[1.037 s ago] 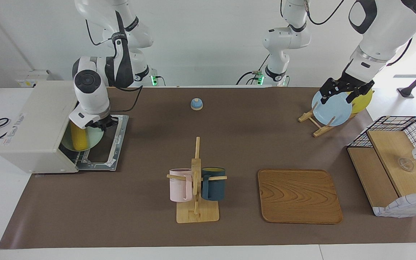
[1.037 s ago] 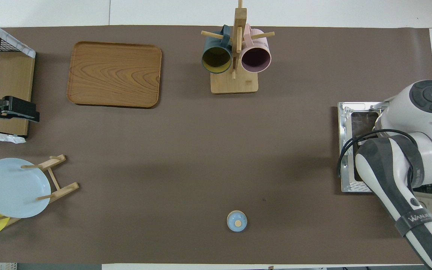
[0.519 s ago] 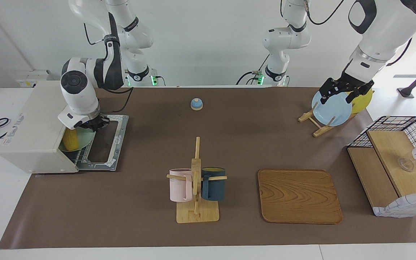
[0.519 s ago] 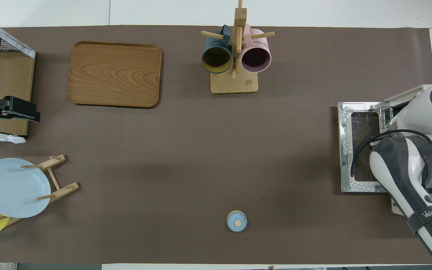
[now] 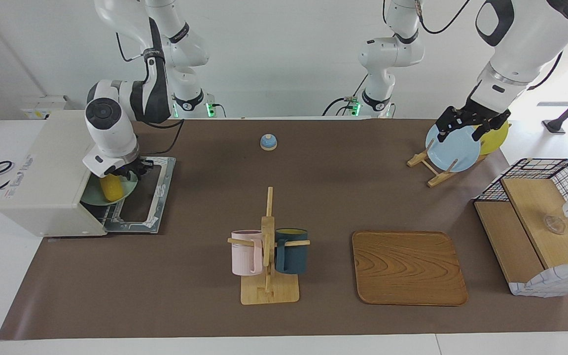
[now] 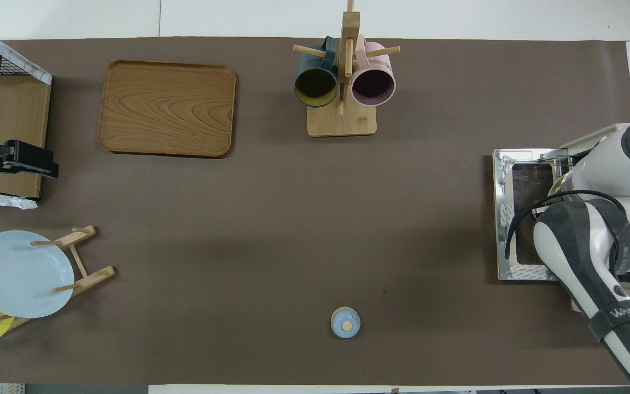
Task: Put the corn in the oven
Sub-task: 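Carry the plate with corn into the open toaster oven, then release the plate and pull the right gripper out of the oven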
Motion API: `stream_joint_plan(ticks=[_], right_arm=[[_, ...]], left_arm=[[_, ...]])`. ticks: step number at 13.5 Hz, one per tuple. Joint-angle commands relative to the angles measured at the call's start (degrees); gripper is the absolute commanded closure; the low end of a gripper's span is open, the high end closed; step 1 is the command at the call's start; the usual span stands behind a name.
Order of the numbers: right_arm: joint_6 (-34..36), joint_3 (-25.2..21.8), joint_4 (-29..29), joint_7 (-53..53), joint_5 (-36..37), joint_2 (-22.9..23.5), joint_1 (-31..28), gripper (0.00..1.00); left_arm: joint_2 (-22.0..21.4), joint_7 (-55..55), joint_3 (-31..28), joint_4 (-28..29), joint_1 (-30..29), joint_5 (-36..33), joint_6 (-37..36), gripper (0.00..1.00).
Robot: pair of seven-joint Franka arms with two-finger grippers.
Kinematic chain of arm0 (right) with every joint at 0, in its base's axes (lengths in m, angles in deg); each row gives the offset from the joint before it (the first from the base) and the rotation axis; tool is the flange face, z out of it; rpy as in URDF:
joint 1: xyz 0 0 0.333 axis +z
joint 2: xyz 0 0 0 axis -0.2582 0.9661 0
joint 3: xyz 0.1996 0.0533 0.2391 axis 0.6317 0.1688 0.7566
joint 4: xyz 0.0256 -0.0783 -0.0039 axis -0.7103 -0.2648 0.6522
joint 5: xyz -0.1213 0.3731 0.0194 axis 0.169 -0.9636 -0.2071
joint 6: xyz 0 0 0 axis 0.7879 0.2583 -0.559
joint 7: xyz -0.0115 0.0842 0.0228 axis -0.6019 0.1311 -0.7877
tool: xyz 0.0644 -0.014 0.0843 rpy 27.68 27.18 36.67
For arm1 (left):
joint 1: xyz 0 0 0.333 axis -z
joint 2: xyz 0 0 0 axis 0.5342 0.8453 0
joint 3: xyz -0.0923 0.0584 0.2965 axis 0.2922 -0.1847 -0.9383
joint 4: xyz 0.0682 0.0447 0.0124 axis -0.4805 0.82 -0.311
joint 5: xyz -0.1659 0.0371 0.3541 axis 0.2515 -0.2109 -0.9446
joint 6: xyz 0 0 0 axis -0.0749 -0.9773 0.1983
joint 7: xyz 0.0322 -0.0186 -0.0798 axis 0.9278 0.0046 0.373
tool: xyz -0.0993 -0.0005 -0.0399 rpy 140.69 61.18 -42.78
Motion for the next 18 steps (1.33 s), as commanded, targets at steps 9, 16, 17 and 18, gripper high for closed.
stream_joint_plan(ticks=[9,16,17,18], right_arm=[[-0.6,0.5,-1.2,-15.6,-6.6,-2.0,12.5,1.0],[-17.0,0.4,-17.6,-15.1,-6.6,-5.4,9.7,1.0],[-17.1,0.4,-18.0,-14.3,-6.6,-5.6,9.0,1.0],[-17.1,0.4,-18.2,-13.9,-6.6,-5.7,8.6,1.0]], left_arm=[[-0.3,0.1,0.1,0.3,0.2,-1.0,0.2,0.0],[-0.3,0.1,0.1,0.3,0.2,-1.0,0.2,0.0],[-0.3,0.1,0.1,0.3,0.2,-1.0,0.2,0.0],[-0.3,0.1,0.1,0.3,0.3,-1.0,0.2,0.0]])
